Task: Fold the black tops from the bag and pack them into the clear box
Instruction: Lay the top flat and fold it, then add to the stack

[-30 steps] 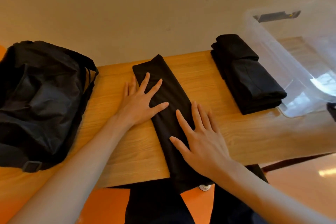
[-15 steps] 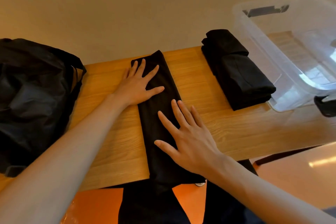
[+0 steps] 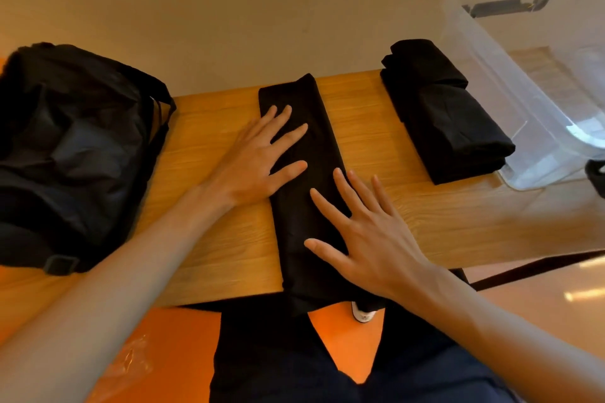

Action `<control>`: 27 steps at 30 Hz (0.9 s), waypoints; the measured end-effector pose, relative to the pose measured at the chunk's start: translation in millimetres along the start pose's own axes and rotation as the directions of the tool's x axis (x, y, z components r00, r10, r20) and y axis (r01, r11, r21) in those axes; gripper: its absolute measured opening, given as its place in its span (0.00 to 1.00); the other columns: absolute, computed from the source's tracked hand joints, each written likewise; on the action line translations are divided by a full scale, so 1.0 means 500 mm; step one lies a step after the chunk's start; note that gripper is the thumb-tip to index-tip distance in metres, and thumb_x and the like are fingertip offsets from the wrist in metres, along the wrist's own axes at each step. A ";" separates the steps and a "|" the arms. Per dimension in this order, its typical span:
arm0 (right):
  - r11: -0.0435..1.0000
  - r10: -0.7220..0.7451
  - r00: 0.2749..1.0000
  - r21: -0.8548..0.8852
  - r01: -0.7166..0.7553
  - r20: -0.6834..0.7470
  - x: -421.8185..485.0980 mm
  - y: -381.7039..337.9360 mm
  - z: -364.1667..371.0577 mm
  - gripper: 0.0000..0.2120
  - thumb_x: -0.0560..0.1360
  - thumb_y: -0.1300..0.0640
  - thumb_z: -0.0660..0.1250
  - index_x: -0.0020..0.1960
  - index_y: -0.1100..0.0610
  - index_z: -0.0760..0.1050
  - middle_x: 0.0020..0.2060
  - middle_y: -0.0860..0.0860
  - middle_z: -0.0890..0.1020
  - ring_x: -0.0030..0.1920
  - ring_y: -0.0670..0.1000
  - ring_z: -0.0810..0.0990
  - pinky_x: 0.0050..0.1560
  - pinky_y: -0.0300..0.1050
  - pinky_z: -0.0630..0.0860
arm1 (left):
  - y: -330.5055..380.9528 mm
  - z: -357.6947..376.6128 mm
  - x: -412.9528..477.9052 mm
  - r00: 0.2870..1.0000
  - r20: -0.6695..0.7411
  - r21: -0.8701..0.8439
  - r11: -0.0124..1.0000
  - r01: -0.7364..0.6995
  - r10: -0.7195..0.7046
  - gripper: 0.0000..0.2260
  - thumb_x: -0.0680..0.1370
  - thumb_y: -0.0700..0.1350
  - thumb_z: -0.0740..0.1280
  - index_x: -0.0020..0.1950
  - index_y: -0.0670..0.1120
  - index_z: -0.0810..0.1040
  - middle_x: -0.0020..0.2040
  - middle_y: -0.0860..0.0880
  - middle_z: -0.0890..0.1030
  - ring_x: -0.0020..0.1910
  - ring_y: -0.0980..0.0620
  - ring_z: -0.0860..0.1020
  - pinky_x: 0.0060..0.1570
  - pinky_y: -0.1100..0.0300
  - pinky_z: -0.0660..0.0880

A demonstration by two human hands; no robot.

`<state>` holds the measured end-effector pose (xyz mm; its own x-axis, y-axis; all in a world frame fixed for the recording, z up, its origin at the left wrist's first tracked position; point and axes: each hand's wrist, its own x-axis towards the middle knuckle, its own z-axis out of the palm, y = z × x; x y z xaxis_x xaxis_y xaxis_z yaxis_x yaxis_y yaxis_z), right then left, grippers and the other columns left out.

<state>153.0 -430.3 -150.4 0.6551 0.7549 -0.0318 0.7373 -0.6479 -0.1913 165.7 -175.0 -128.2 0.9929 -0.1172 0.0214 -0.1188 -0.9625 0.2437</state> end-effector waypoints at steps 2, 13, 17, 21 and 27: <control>1.000 -0.018 1.000 0.000 0.018 -0.001 -0.029 0.013 -0.001 0.38 0.78 0.25 0.37 0.83 0.42 0.44 0.82 0.55 0.40 0.82 0.54 0.36 0.81 0.58 0.37 | 0.038 -0.003 -0.089 0.990 0.031 -0.091 0.987 -0.135 0.138 0.32 0.80 0.68 0.54 0.82 0.56 0.58 0.84 0.51 0.48 0.83 0.53 0.41 0.81 0.47 0.45; 0.880 -0.474 0.815 -0.190 0.435 -0.334 -0.146 0.099 0.091 0.31 0.80 0.47 0.71 0.79 0.52 0.66 0.78 0.57 0.65 0.80 0.57 0.61 0.76 0.59 0.64 | 0.091 0.115 -0.359 0.857 -0.218 0.282 0.871 -0.402 0.467 0.18 0.84 0.36 0.64 0.74 0.38 0.73 0.76 0.40 0.71 0.77 0.44 0.68 0.71 0.45 0.72; 0.854 -0.514 0.696 -0.222 0.471 -0.502 -0.140 0.113 0.106 0.24 0.79 0.58 0.71 0.74 0.54 0.73 0.74 0.55 0.73 0.74 0.56 0.73 0.68 0.57 0.72 | 0.111 0.138 -0.359 0.808 -0.392 0.292 0.893 -0.344 0.439 0.12 0.83 0.35 0.67 0.66 0.38 0.81 0.67 0.41 0.80 0.65 0.43 0.80 0.59 0.48 0.77; 0.841 -0.541 0.702 -0.294 0.455 -0.463 -0.133 0.115 0.108 0.28 0.78 0.59 0.73 0.76 0.54 0.70 0.76 0.53 0.71 0.73 0.56 0.73 0.65 0.54 0.72 | 0.128 0.149 -0.334 0.774 -0.446 0.301 0.890 -0.343 0.449 0.11 0.84 0.35 0.64 0.64 0.39 0.82 0.63 0.43 0.83 0.57 0.43 0.82 0.57 0.52 0.75; 0.829 -0.556 0.650 -0.290 0.477 -0.518 -0.128 0.119 0.112 0.23 0.78 0.62 0.73 0.71 0.56 0.76 0.72 0.53 0.75 0.70 0.55 0.77 0.65 0.51 0.70 | 0.129 0.150 -0.343 0.755 -0.487 0.304 0.895 -0.326 0.440 0.12 0.85 0.36 0.62 0.61 0.39 0.84 0.61 0.45 0.84 0.51 0.47 0.83 0.53 0.53 0.73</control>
<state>145.5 -511.6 -214.6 0.1016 0.7981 0.5939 0.9721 -0.2064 0.1111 -12.7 -235.3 -189.1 0.7007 -0.3928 0.5955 -0.4322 -0.8979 -0.0837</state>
